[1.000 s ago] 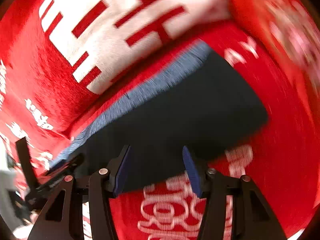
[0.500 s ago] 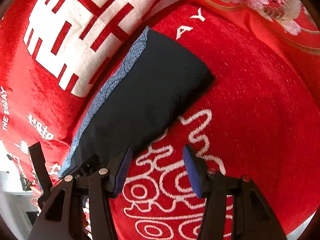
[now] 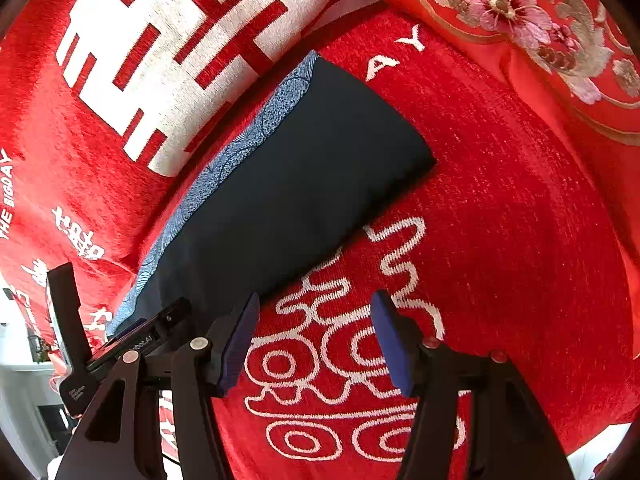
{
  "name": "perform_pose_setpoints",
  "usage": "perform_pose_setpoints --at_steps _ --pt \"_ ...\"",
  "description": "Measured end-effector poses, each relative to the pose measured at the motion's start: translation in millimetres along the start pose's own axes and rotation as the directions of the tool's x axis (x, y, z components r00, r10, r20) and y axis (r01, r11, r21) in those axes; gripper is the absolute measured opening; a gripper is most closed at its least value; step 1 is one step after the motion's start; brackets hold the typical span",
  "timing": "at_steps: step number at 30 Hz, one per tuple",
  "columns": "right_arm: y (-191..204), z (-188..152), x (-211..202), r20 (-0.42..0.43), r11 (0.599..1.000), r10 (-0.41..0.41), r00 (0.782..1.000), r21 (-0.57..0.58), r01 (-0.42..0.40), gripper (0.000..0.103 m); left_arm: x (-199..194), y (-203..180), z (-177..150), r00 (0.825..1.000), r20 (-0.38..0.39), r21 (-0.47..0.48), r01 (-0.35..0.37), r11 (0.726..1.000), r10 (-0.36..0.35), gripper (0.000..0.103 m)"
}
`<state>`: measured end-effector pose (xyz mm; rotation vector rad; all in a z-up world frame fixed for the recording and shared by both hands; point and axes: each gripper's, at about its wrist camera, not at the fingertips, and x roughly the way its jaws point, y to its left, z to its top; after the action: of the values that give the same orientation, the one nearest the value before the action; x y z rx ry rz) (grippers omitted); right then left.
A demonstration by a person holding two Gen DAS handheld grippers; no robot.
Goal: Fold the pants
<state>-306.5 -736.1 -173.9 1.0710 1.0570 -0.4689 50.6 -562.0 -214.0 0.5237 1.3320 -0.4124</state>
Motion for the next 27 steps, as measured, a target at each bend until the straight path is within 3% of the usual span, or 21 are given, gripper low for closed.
perform_pose_setpoints --at_steps 12,19,27 --pt "33.2 5.2 -2.8 0.032 0.987 -0.072 0.997 -0.143 0.076 0.062 -7.8 9.9 -8.7 1.0 -0.006 -0.016 -0.025 1.0 0.025 0.103" --pt "60.9 12.1 2.4 0.071 0.962 -0.119 0.99 -0.239 0.133 0.062 -17.1 70.5 -18.5 0.998 0.023 -0.126 -0.063 0.99 0.067 0.103" --pt "79.9 20.6 27.4 0.055 0.931 -0.19 0.98 -0.308 0.198 0.062 -3.5 171.7 -18.6 0.979 0.004 -0.246 -0.197 0.949 0.204 0.103"
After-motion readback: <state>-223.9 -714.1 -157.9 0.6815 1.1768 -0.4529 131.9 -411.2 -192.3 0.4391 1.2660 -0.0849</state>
